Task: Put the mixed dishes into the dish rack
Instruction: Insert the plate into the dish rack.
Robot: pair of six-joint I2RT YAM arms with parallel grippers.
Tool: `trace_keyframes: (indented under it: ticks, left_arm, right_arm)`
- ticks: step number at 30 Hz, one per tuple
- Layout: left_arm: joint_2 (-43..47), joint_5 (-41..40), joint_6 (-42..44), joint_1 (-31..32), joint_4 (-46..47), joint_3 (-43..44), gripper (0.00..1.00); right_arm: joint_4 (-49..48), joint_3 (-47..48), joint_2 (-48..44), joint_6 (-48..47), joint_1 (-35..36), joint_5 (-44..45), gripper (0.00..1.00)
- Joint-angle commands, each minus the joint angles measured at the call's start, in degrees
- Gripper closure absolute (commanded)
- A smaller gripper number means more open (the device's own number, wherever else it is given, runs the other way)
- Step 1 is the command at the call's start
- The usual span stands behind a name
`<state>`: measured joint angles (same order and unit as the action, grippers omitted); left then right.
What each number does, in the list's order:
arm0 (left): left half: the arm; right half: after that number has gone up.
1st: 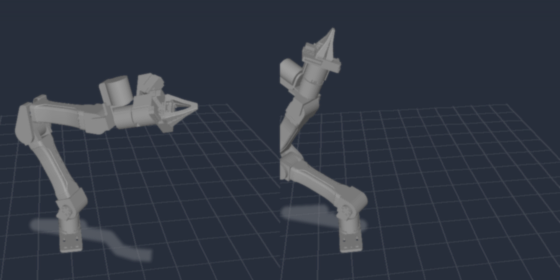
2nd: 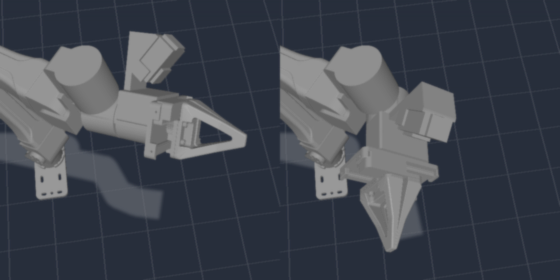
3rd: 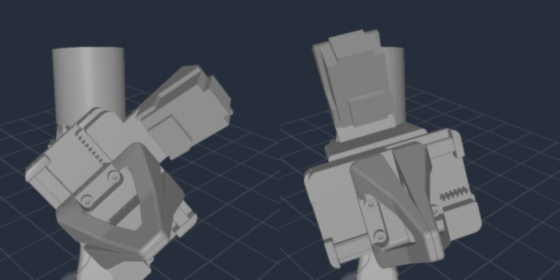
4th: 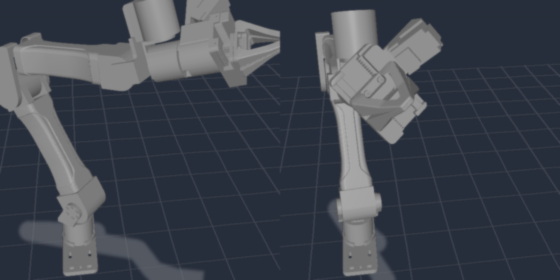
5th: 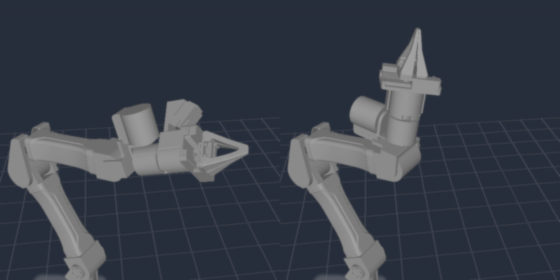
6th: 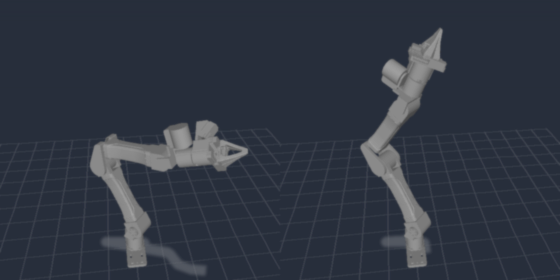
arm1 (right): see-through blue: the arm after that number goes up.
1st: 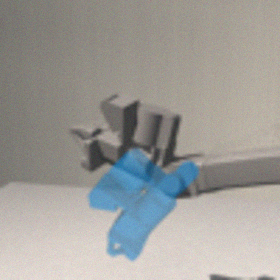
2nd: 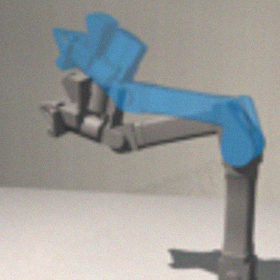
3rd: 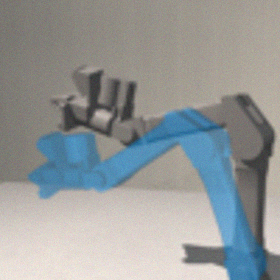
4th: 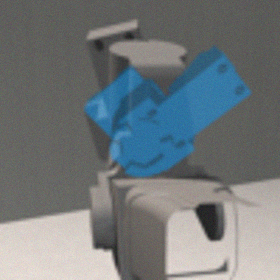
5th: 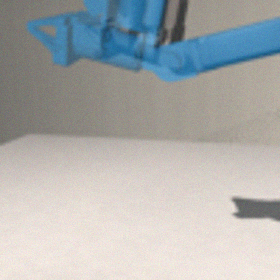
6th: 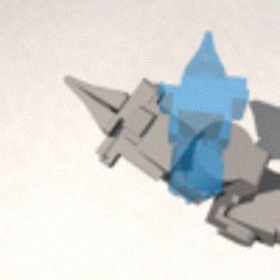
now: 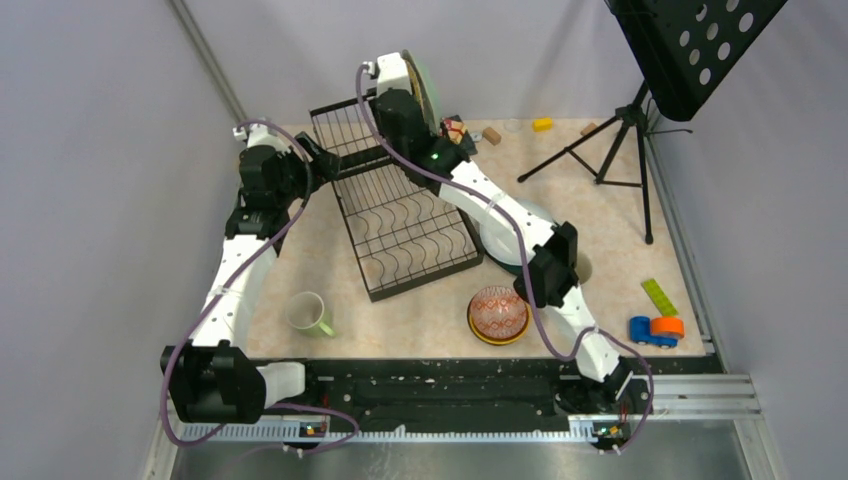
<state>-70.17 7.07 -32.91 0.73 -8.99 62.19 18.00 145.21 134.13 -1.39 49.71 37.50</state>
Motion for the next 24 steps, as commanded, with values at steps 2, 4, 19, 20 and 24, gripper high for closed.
trace_keyframes:
  ticks: [2, 4, 19, 20, 24]
  left_arm:
    - [1.0, 0.2, 0.3, -0.3, 2.6, -0.1, 0.11]
    - [1.2, 0.0, 0.4, -0.4, 2.5, -0.1, 0.11]
    - [4.4, -4.2, 1.6, -0.3, 0.7, 0.0, 0.04]
    - [4.9, -4.7, 1.6, -0.3, 0.7, -0.1, 0.04]
    - [6.4, -5.9, 2.1, -0.3, 0.7, -0.1, 0.03]
  right_arm:
    - [0.2, 1.5, -6.4, 0.9, -0.2, -2.9, 0.59]
    - [0.3, 1.2, -7.0, 2.8, -0.2, -4.1, 0.59]
    - [2.3, -0.5, -13.4, 7.9, -1.0, -16.2, 0.58]
    - [2.4, -0.8, -14.2, 8.5, -1.2, -17.6, 0.57]
    - [1.9, -4.2, -17.9, 9.4, -1.5, -19.7, 0.57]
